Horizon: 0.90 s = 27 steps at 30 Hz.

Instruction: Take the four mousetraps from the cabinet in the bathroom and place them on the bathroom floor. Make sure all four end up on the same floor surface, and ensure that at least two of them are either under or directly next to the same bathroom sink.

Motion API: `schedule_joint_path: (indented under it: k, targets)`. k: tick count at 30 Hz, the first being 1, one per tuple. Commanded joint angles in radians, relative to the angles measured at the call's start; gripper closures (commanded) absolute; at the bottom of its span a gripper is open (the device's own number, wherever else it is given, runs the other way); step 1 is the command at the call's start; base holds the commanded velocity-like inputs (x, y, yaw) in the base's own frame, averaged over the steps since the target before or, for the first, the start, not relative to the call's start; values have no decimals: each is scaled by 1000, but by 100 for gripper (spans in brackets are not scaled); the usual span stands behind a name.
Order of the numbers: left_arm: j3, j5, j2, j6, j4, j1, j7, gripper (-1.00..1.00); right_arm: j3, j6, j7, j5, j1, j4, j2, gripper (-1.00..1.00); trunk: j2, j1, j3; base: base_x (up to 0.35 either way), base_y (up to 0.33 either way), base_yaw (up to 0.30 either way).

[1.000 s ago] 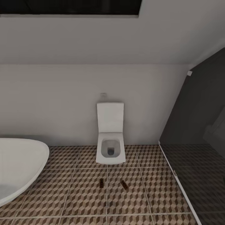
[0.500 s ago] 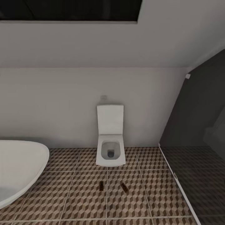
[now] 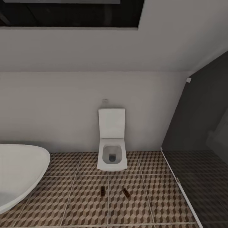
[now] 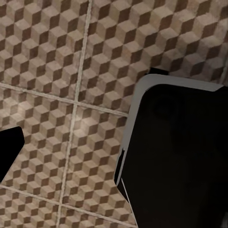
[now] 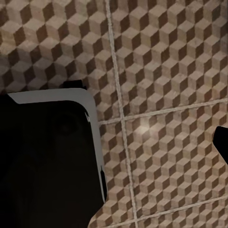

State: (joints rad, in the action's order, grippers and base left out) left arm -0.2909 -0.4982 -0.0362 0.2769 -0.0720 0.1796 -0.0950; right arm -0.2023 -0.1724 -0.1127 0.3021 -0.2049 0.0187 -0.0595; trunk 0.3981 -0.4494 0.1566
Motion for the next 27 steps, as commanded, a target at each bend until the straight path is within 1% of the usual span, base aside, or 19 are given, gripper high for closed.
schedule_joint_path:
  k: [1, 6, 16, 27]
  targets:
    - [-8, -5, 2, 5, -3, 1, -1, -100, -8, -3, -2, 9, -1, 0, 0, -100, 2, -1, 0, 0, 0, 0]
    - [-8, -4, 4, 7, -3, 1, 3, -100, -8, -3, -2, 9, -1, 0, 1, -100, 2, -1, -8, 0, 0, 0]
    - [-9, -3, -13, 10, -2, 1, 4, -100, -9, -3, -2, 9, -1, 0, -1, -100, 2, -1, -24, 0, 0, 0]
    - [-9, -3, -16, 11, -2, 1, 4, -100, -8, -3, -2, 9, -1, 0, -2, -100, 2, -1, -42, 0, 0, 0]
